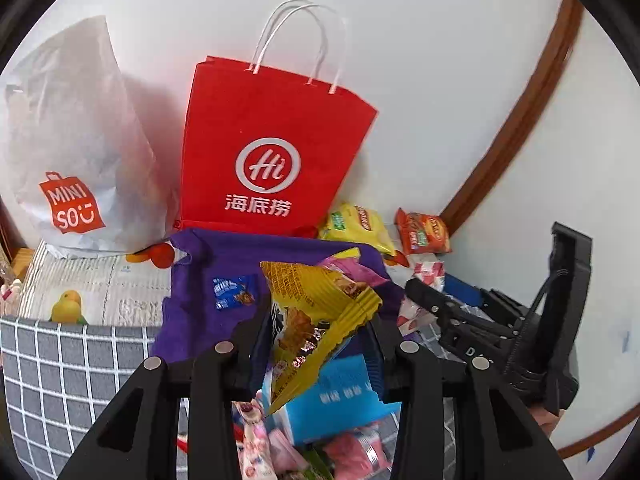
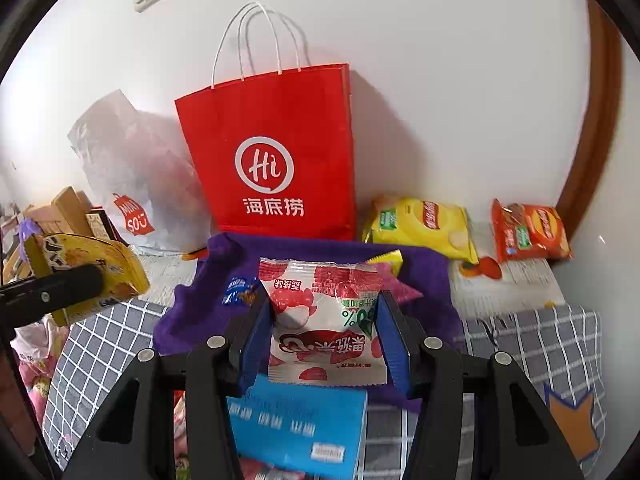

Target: Organize snacks

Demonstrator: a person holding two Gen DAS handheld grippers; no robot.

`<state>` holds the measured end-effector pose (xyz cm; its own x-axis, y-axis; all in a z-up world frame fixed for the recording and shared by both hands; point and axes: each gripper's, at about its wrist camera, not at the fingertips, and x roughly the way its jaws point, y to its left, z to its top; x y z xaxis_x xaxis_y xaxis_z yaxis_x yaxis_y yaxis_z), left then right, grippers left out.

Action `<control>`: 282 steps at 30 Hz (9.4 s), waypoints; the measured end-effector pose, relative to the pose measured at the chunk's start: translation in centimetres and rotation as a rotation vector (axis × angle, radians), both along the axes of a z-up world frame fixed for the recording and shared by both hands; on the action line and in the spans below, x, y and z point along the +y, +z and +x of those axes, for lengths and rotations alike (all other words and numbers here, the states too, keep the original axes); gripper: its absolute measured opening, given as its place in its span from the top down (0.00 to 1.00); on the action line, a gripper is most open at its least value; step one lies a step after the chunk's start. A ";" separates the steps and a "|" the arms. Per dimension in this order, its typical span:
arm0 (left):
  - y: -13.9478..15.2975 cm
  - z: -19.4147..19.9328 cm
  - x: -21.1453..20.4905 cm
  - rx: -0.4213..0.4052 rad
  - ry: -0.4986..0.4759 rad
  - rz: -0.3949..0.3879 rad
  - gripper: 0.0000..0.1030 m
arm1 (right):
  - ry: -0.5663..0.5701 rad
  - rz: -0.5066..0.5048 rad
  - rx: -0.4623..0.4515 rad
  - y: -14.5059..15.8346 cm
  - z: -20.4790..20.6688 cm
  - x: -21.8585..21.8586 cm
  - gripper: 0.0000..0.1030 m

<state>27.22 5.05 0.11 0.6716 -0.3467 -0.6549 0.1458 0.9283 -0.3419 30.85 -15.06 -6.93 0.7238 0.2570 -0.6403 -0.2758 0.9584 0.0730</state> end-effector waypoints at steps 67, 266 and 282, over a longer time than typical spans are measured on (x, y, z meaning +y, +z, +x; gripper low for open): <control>-14.3 10.7 0.5 0.406 0.034 0.125 0.63 | 0.097 -0.241 0.165 -7.5 7.6 2.2 0.35; -17.9 -8.4 3.0 0.145 0.117 0.368 0.42 | 0.017 0.020 0.187 -16.7 -12.7 -6.2 0.52; -17.6 -9.2 3.0 0.132 0.103 0.314 0.61 | 0.018 0.019 0.182 -16.7 -12.6 -6.2 0.53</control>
